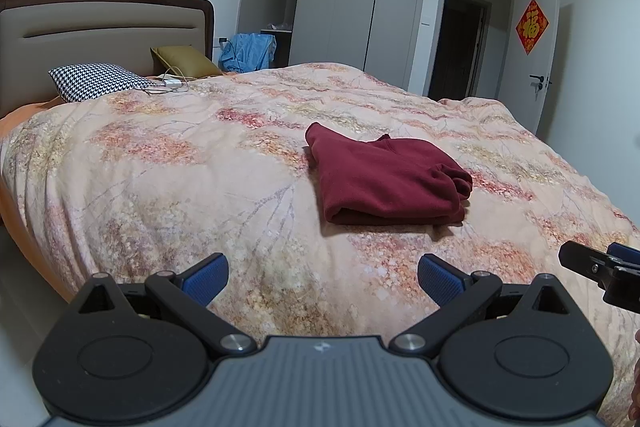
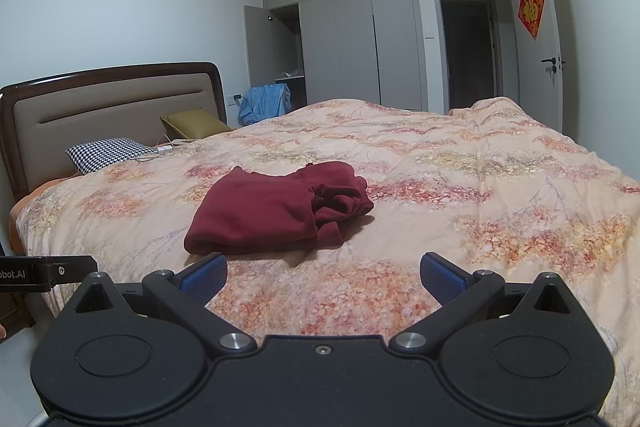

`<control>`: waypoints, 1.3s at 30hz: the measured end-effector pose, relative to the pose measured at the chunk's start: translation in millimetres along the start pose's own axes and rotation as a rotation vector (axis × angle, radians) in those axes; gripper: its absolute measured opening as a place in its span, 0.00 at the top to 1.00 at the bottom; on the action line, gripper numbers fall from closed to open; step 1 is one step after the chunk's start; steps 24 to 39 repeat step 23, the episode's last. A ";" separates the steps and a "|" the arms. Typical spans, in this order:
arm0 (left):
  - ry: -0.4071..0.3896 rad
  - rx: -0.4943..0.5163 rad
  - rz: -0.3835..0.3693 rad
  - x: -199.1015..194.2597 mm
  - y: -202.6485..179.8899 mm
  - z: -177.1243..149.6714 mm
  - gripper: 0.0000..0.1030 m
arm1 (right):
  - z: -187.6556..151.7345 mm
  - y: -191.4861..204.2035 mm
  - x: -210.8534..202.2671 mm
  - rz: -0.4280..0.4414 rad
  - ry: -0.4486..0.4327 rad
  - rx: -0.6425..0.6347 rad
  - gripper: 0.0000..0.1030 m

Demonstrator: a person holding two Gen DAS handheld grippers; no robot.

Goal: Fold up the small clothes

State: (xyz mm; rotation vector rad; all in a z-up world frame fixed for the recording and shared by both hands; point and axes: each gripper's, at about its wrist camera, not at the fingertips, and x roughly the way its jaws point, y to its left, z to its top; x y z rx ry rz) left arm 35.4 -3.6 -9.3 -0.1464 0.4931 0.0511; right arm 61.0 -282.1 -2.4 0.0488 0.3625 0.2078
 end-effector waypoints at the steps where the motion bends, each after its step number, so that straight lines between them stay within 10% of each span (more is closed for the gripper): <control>1: 0.001 0.000 -0.001 -0.1 -0.1 -0.2 0.00 | -0.5 0.2 -0.3 0.000 0.000 0.000 0.01; 39: 0.017 -0.019 0.046 1.8 1.1 4.1 0.00 | -3.0 0.4 0.2 0.001 0.016 0.004 0.01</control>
